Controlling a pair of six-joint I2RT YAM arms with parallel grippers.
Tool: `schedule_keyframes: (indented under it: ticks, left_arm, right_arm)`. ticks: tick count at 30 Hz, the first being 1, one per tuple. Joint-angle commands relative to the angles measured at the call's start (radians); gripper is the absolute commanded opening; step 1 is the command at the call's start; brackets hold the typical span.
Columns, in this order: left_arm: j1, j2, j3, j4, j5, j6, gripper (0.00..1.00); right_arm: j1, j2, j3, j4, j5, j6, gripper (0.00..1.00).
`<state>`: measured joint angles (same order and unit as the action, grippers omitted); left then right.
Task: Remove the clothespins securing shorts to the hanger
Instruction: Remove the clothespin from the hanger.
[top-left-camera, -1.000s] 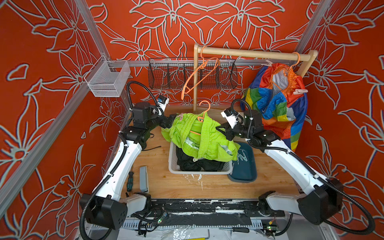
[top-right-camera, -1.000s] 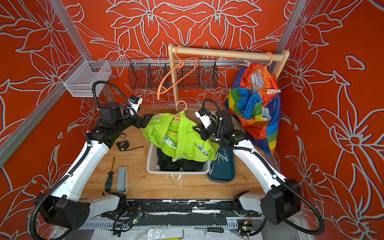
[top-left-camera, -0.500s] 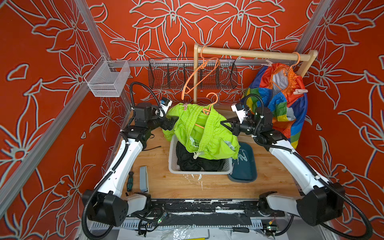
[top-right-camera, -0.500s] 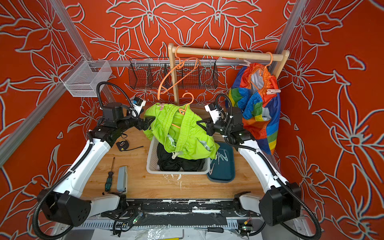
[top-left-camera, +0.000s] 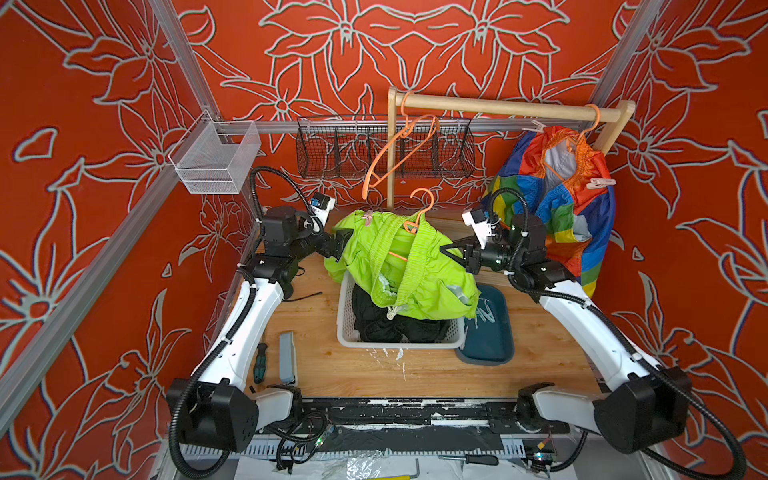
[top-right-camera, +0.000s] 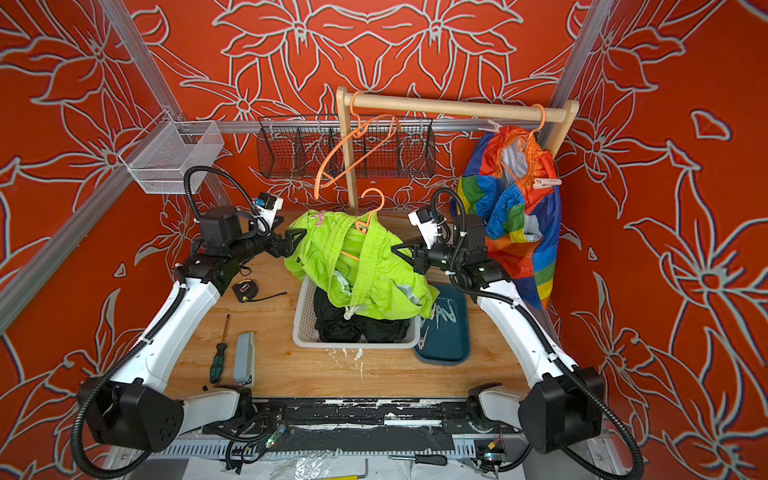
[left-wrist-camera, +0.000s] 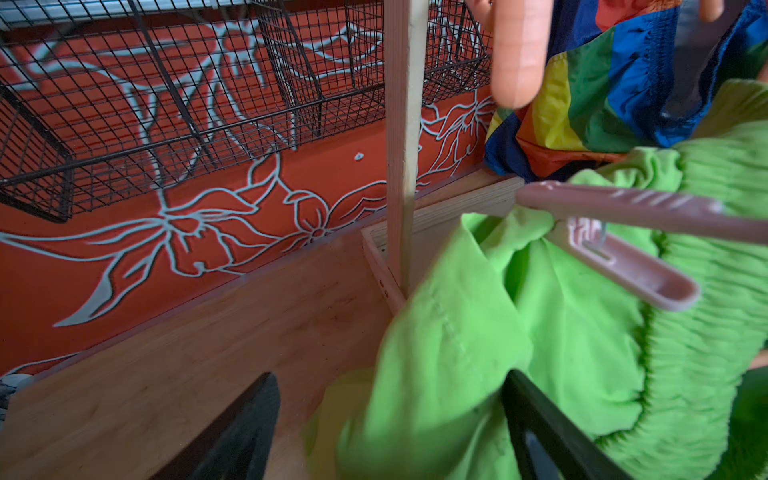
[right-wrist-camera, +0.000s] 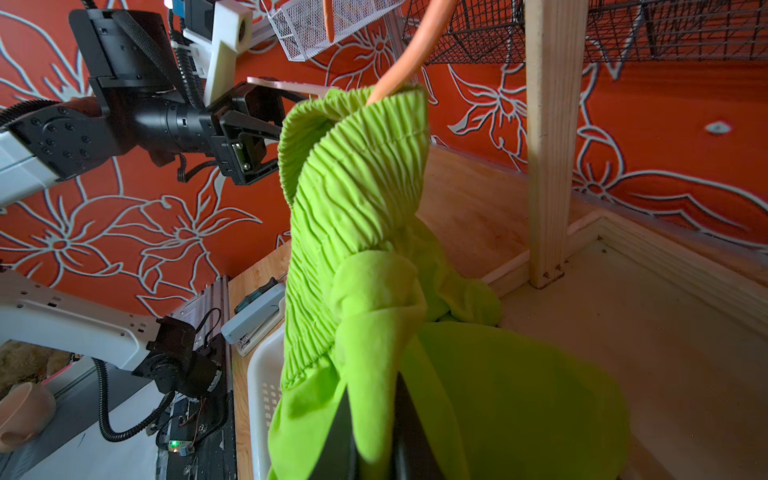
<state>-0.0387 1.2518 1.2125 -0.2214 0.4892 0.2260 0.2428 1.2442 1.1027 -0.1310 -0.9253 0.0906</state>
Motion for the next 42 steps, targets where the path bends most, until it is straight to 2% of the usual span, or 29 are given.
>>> schedule_keyframes:
  ticks: [1, 6, 12, 15, 16, 17, 19, 20, 21, 26, 27, 29, 32, 35, 37, 42]
  left_arm:
    - [0.013, -0.020, 0.044, 0.026, 0.115, -0.032, 0.85]
    - [0.013, 0.054, 0.075, -0.026, 0.203, -0.025, 0.85]
    - [0.013, 0.153, 0.162, -0.138, 0.373, -0.012, 0.83]
    - [0.011, 0.169, 0.174, -0.166, 0.391, 0.000, 0.79]
    - [0.011, 0.168, 0.173, -0.167, 0.391, 0.003, 0.70]
    - [0.011, 0.167, 0.174, -0.170, 0.391, 0.006, 0.57]
    - [0.011, 0.164, 0.177, -0.175, 0.383, 0.009, 0.18]
    - [0.011, 0.161, 0.177, -0.173, 0.379, 0.010, 0.04]
    - [0.011, 0.158, 0.177, -0.169, 0.376, 0.008, 0.00]
    - [0.003, 0.133, 0.151, -0.121, 0.359, -0.020, 0.00]
    - [-0.002, 0.133, 0.150, -0.115, 0.354, -0.023, 0.00]
    - [-0.024, 0.133, 0.151, -0.117, 0.327, -0.017, 0.00]
    - [-0.083, 0.133, 0.150, -0.134, 0.244, 0.014, 0.00]
    - [-0.164, 0.138, 0.140, -0.144, 0.107, 0.055, 0.00]
    - [-0.209, 0.133, 0.126, -0.131, 0.037, 0.064, 0.00]
    - [-0.245, 0.125, 0.114, -0.102, 0.021, 0.039, 0.00]
  right_arm:
    - [0.000, -0.017, 0.028, 0.030, -0.077, -0.008, 0.00]
    - [0.000, -0.028, 0.029, 0.076, -0.117, 0.036, 0.00]
    - [-0.001, -0.028, 0.048, 0.048, -0.112, 0.019, 0.00]
    - [0.000, -0.022, 0.053, 0.051, -0.102, 0.019, 0.00]
    - [0.000, -0.019, 0.055, 0.053, -0.095, 0.018, 0.00]
    - [-0.001, -0.016, 0.057, 0.053, -0.088, 0.016, 0.00]
    - [0.000, -0.006, 0.062, 0.048, -0.073, 0.010, 0.00]
    - [0.001, 0.000, 0.063, 0.047, -0.066, 0.009, 0.00]
    - [0.000, 0.002, 0.063, 0.045, -0.058, 0.008, 0.00]
    - [0.000, 0.001, 0.044, 0.044, 0.017, 0.005, 0.00]
    - [0.000, 0.000, 0.043, 0.035, 0.036, -0.005, 0.05]
    - [0.003, -0.013, 0.046, -0.001, 0.112, -0.032, 0.25]
    - [0.013, -0.074, 0.031, -0.029, 0.252, -0.085, 0.43]
    - [0.073, -0.183, 0.009, -0.052, 0.507, -0.184, 0.55]
    - [0.140, -0.262, -0.002, -0.057, 0.644, -0.276, 0.61]
    - [0.298, -0.349, -0.035, -0.035, 0.676, -0.450, 0.65]
